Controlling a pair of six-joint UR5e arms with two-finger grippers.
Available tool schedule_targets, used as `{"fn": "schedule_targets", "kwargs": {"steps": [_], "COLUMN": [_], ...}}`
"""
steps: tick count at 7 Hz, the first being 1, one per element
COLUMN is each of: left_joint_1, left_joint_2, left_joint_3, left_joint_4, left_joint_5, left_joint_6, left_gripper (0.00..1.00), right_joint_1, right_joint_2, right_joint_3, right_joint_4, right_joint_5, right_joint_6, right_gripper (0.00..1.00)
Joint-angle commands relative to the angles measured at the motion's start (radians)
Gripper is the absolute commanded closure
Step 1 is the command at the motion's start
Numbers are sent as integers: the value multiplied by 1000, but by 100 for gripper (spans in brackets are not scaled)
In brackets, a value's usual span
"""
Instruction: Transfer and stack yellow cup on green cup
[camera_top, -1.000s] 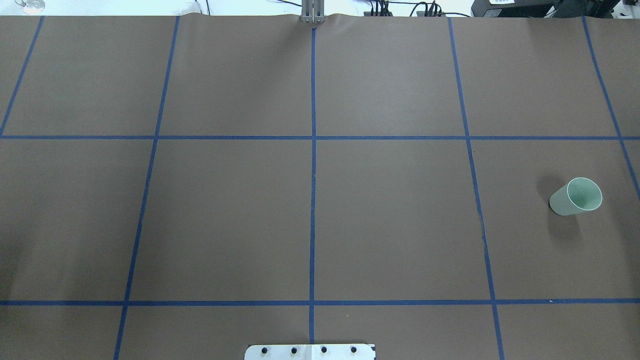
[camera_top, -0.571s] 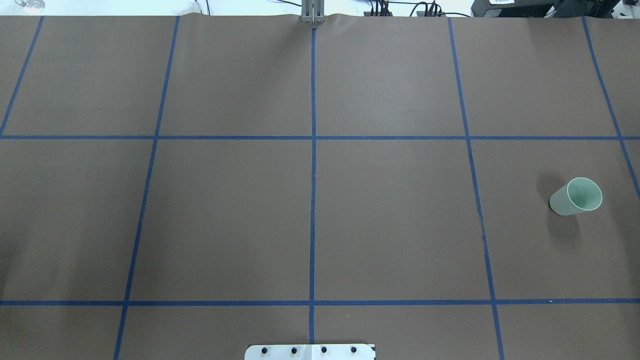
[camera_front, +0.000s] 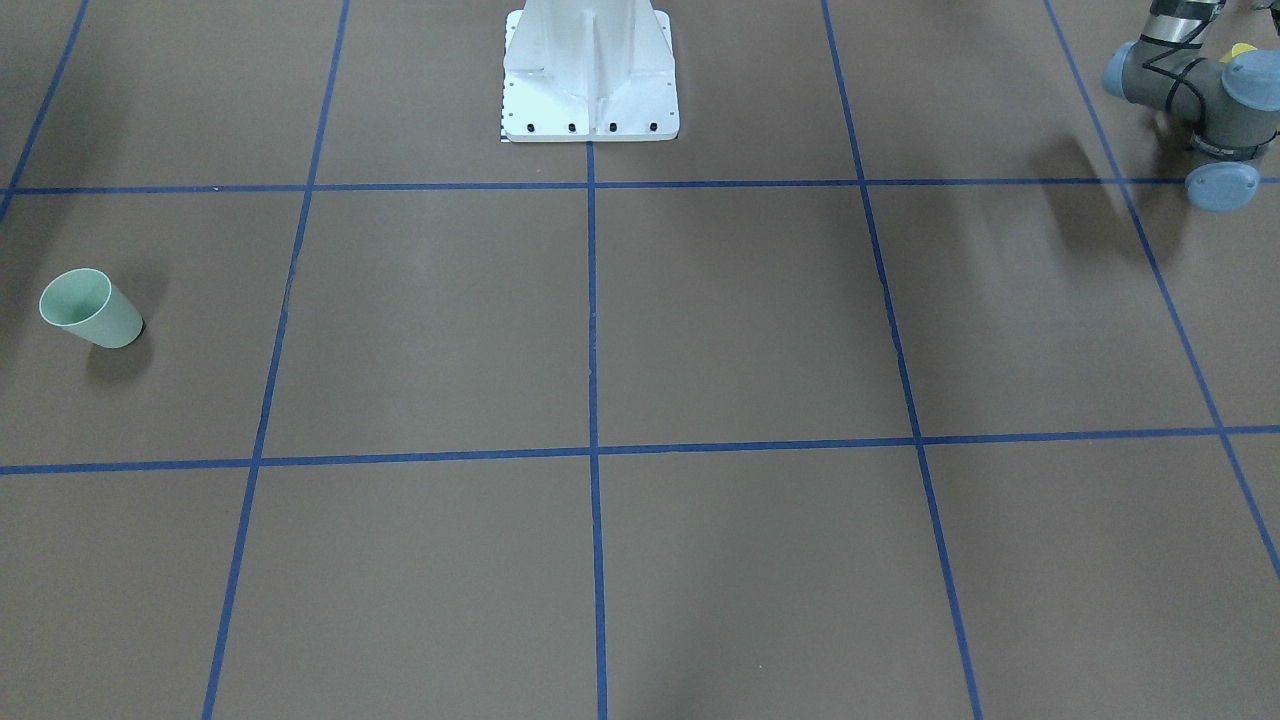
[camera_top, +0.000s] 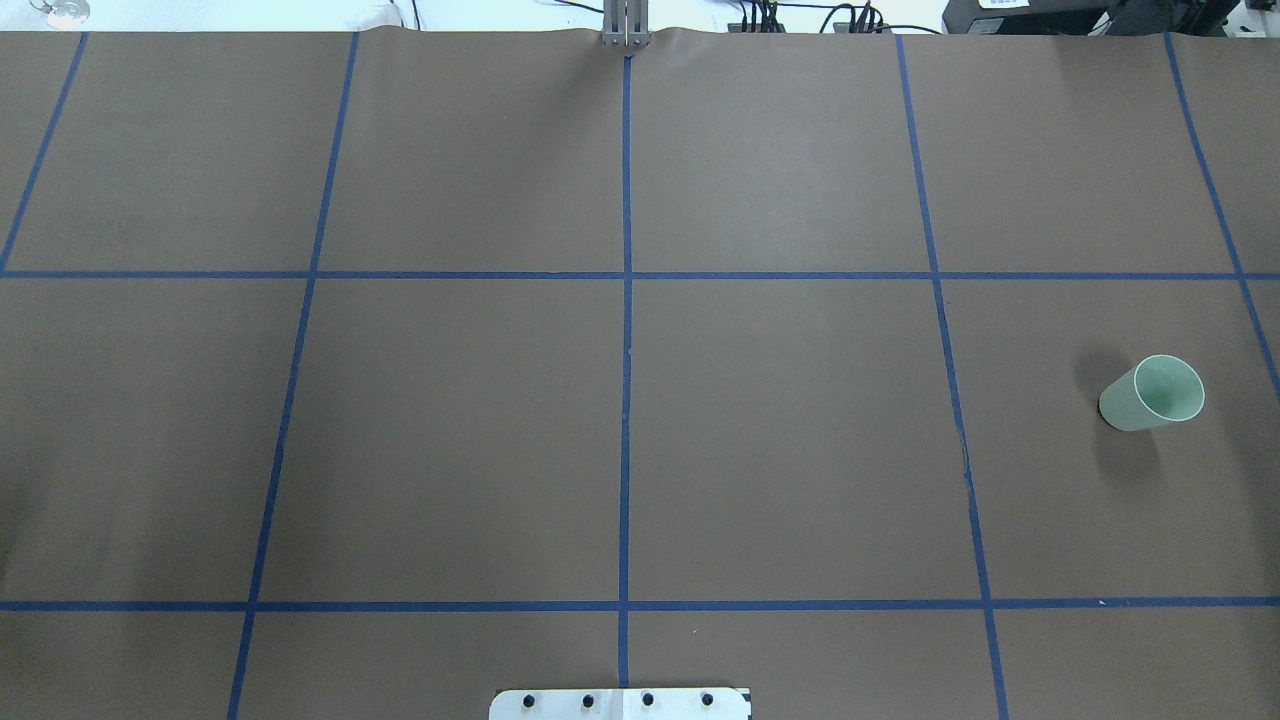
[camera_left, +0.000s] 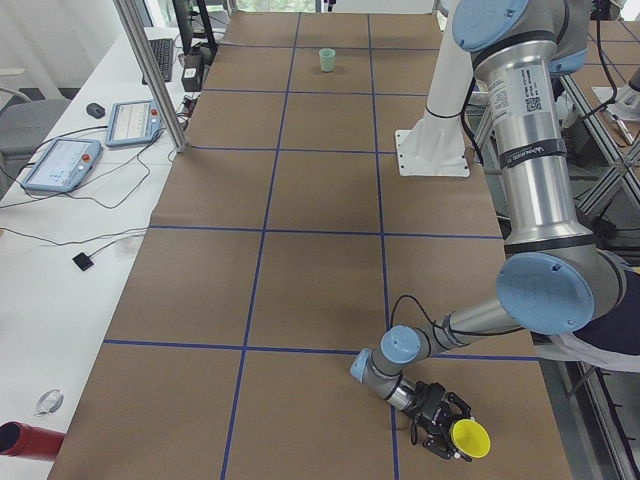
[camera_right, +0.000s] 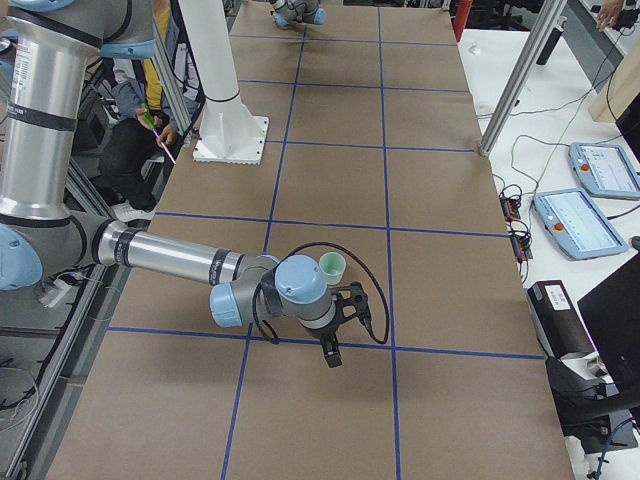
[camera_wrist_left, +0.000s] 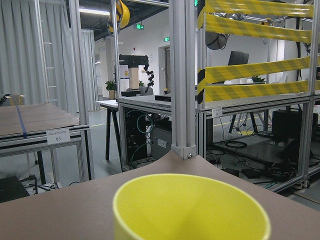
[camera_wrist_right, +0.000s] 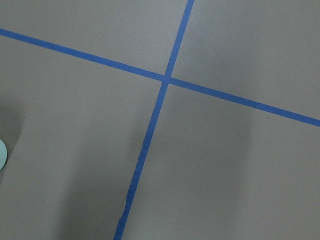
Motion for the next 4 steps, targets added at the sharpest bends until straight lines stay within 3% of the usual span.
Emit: {"fn": "schedule_targets", "kwargs": {"steps": [1,2,4], "left_joint_1": [2,2,0], "left_joint_2": [10,41,151], "left_joint_3": [-1,-4,-77], "left_joint_4": [9,7,6], "left_joint_5": [9,18,139], "left_joint_6": [95,117,158], "left_gripper": [73,75,76], "right_joint_1": [0,-2,-6], "right_joint_2": [0,0,5], "right_joint_3": [0,0,0], "right_joint_4": [0,0,-2], "right_joint_5": [0,0,2], "right_joint_6": [1,4,9], "right_gripper": [0,0,0]}}
